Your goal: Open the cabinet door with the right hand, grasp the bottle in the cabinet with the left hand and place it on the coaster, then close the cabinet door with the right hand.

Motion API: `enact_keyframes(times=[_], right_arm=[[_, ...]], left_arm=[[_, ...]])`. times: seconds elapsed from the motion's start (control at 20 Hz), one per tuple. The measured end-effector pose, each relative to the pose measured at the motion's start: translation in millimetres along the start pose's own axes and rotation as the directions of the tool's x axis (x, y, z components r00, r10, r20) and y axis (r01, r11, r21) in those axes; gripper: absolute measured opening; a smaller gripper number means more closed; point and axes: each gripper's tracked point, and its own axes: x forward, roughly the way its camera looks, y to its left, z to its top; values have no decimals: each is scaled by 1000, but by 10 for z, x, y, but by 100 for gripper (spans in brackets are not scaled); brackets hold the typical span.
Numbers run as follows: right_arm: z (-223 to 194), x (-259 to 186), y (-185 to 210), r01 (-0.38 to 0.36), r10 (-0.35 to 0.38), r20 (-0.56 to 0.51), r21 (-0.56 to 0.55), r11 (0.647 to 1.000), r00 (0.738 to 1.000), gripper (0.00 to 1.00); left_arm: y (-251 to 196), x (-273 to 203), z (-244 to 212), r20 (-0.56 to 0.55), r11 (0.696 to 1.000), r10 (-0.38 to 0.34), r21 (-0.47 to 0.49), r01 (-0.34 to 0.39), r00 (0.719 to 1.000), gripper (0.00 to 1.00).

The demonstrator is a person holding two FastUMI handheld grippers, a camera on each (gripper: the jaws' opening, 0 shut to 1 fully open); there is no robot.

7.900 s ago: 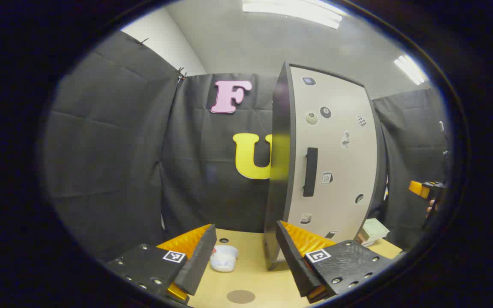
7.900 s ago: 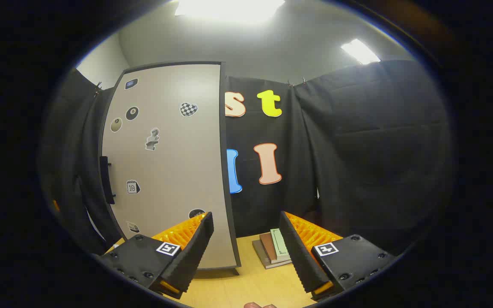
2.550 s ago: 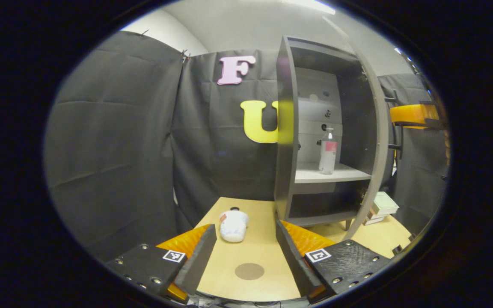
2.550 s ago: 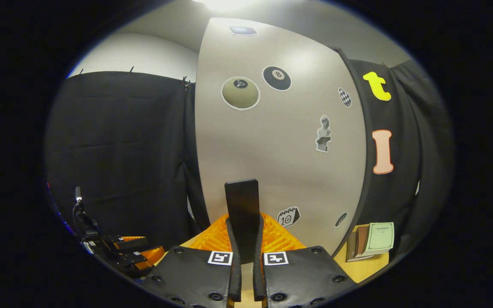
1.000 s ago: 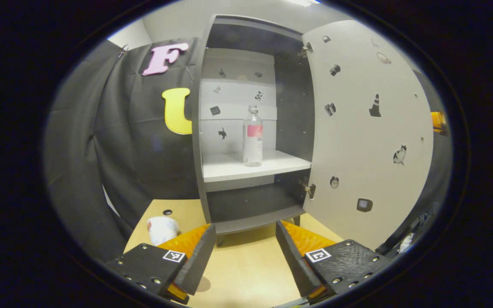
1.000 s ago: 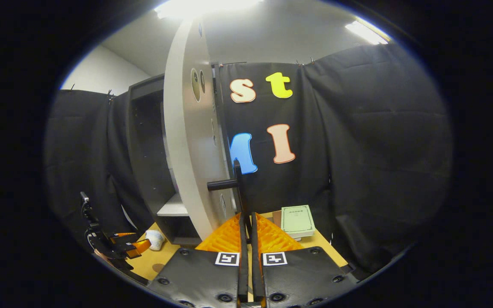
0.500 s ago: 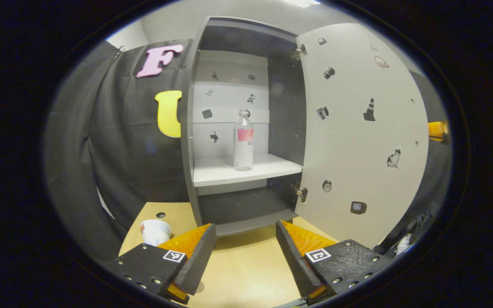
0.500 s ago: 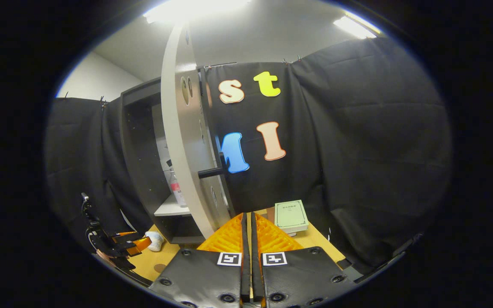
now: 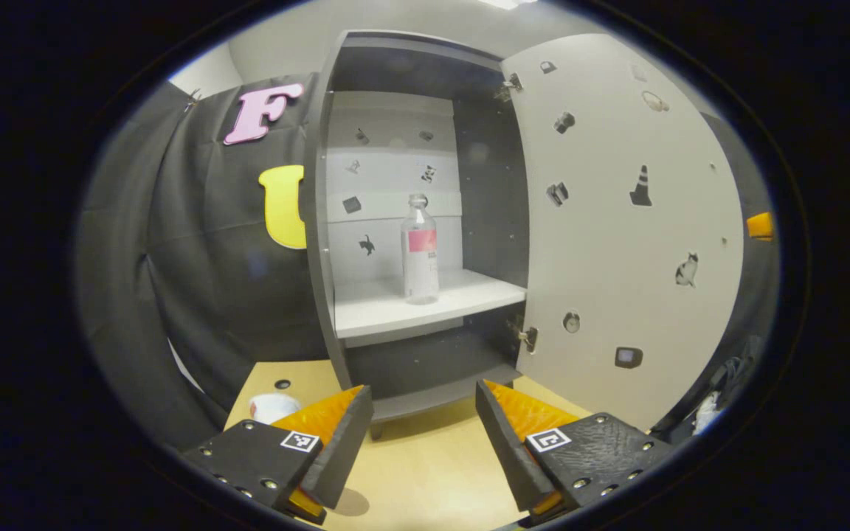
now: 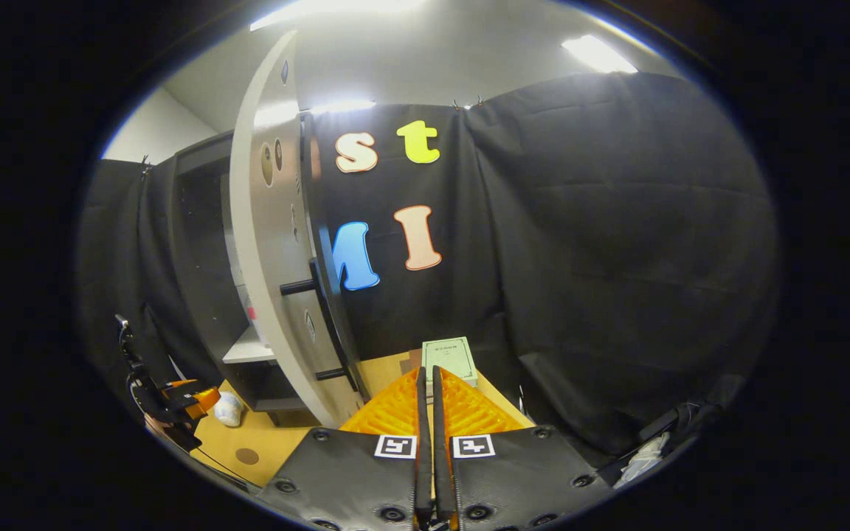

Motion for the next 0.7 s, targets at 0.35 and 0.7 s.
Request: enact_keyframes(times=[0.35,0.7], right_arm=[[124,510,-307,80,-79,-16,19,997,997,4],[262,1023,-721,160,-161,7,52,986,987,24]], left_arm=[[127,569,720,97,999,26,-38,-23,995,84],[155,1175,1191,152,999,41,-41,-36,988,84]])
